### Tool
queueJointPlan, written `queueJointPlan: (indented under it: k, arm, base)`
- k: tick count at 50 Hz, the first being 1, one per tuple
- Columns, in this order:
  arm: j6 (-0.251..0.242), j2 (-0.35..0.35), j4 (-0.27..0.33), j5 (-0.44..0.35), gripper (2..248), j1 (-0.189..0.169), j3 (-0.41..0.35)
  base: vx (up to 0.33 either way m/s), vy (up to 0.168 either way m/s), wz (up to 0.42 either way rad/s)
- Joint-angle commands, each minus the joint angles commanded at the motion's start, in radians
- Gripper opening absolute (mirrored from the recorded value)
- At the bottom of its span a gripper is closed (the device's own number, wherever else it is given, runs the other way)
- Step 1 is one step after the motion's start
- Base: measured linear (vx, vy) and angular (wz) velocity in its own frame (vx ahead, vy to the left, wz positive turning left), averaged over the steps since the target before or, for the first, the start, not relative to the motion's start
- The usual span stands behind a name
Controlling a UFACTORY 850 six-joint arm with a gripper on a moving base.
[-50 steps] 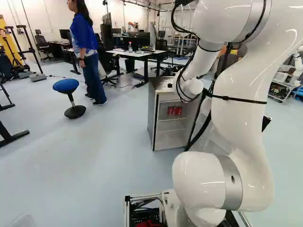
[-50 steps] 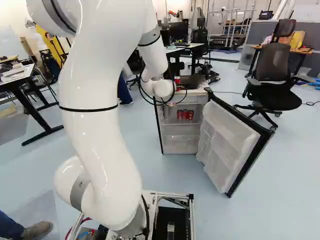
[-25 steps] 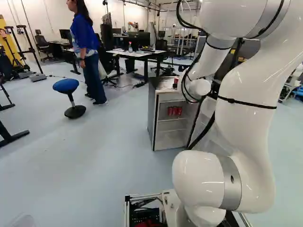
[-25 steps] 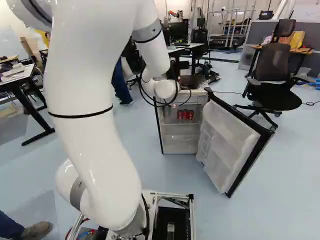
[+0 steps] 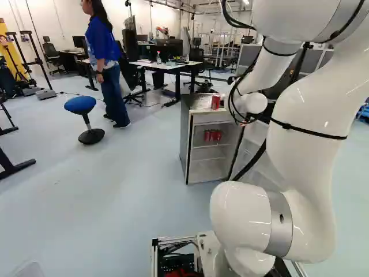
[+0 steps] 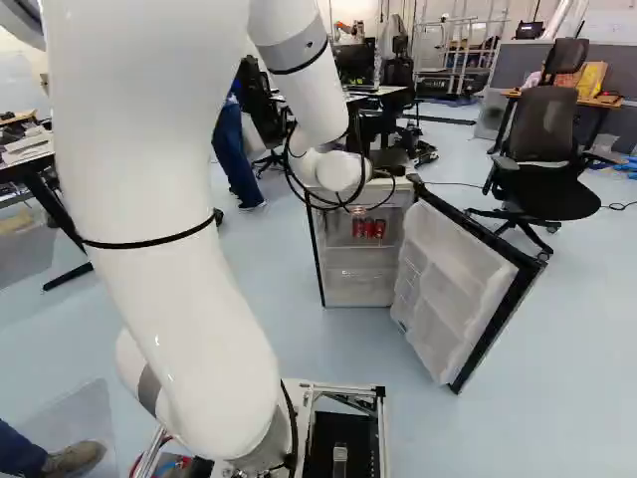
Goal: Grab a drink from the fridge
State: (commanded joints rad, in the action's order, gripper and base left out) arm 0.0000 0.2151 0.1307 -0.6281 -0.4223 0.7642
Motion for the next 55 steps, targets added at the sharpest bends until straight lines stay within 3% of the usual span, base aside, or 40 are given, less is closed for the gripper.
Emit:
queueJointPlan:
  k: [55]
  arm:
    - [0.000,-0.073,-0.028,0.273,247,-0.168,0.052]
  base:
    - [0.000,0.000,0.000]
